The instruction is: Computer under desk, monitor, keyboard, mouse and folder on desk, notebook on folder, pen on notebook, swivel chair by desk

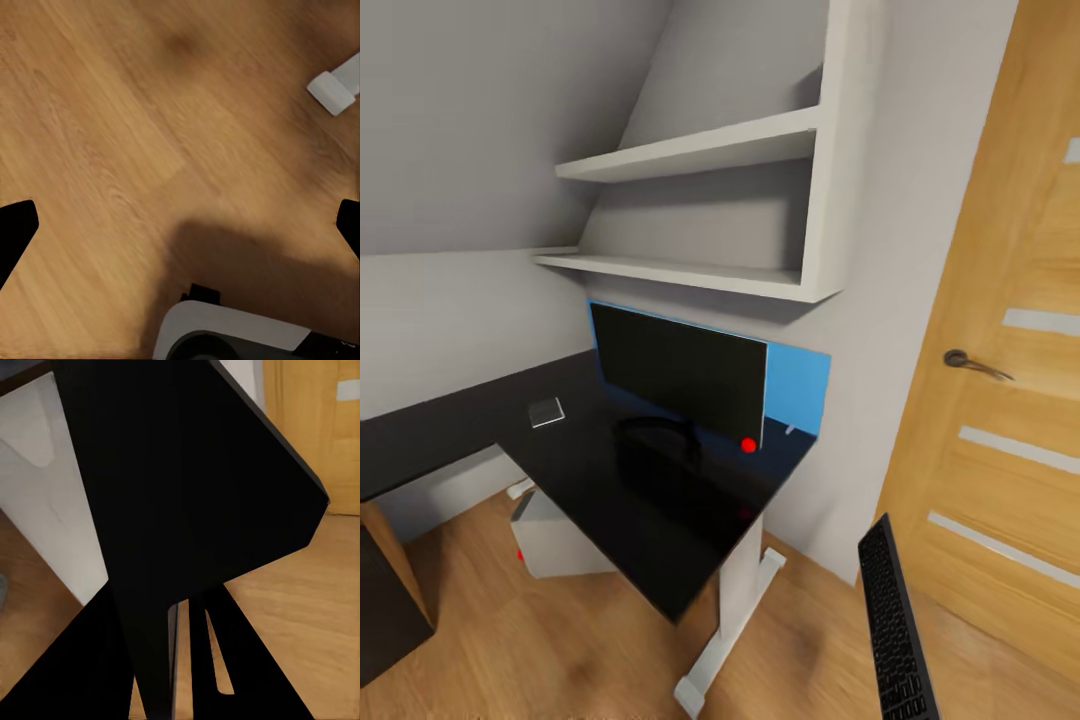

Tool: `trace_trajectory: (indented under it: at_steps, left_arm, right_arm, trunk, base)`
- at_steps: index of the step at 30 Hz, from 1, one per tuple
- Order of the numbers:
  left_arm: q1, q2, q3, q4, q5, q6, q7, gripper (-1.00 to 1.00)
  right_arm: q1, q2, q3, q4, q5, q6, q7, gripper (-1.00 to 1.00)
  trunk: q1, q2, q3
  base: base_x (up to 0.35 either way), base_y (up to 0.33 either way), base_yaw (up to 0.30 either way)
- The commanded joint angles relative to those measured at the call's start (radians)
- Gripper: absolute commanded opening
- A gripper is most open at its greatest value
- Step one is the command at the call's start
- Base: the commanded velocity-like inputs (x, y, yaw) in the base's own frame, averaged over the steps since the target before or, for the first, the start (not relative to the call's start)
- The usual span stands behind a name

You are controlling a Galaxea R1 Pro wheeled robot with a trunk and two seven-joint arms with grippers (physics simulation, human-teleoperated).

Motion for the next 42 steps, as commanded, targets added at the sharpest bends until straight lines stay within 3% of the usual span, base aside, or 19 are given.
trace_trajectory:
  at_steps: [1,19,30,42]
  left_arm:
    - [0.001,0.0,-0.006,-0.002,0.006,-0.002,0.005,1.0]
    - [0.0,0.0,-0.005,-0.002,0.006,-0.004,0.006,1.0]
    - [0.001,0.0,-0.004,-0.002,0.006,-0.004,0.006,1.0]
    - [0.001,0.0,-0.004,-0.002,0.006,-0.003,0.007,1.0]
  right_arm:
    - [-0.001,0.0,0.005,0.001,-0.009,-0.001,0.006,-1.0]
    - [-0.001,0.0,0.005,0.001,-0.005,-0.001,0.006,-1.0]
    - [-0.001,0.0,0.005,0.001,-0.005,-0.001,0.006,-1.0]
    - [-0.001,0.0,0.005,0.001,-0.005,-0.001,0.006,-1.0]
  trunk:
    - [0.0,-0.001,-0.001]
    - [0.0,-0.001,-0.005]
    - [0.0,-0.001,-0.005]
    - [0.0,-0.001,-0.005]
  base:
    - [0.0,-0.315,0.247]
    - [0.0,-0.313,0.216]
    - [0.0,-0.104,0.273]
    - [-0.1,-0.288,0.275]
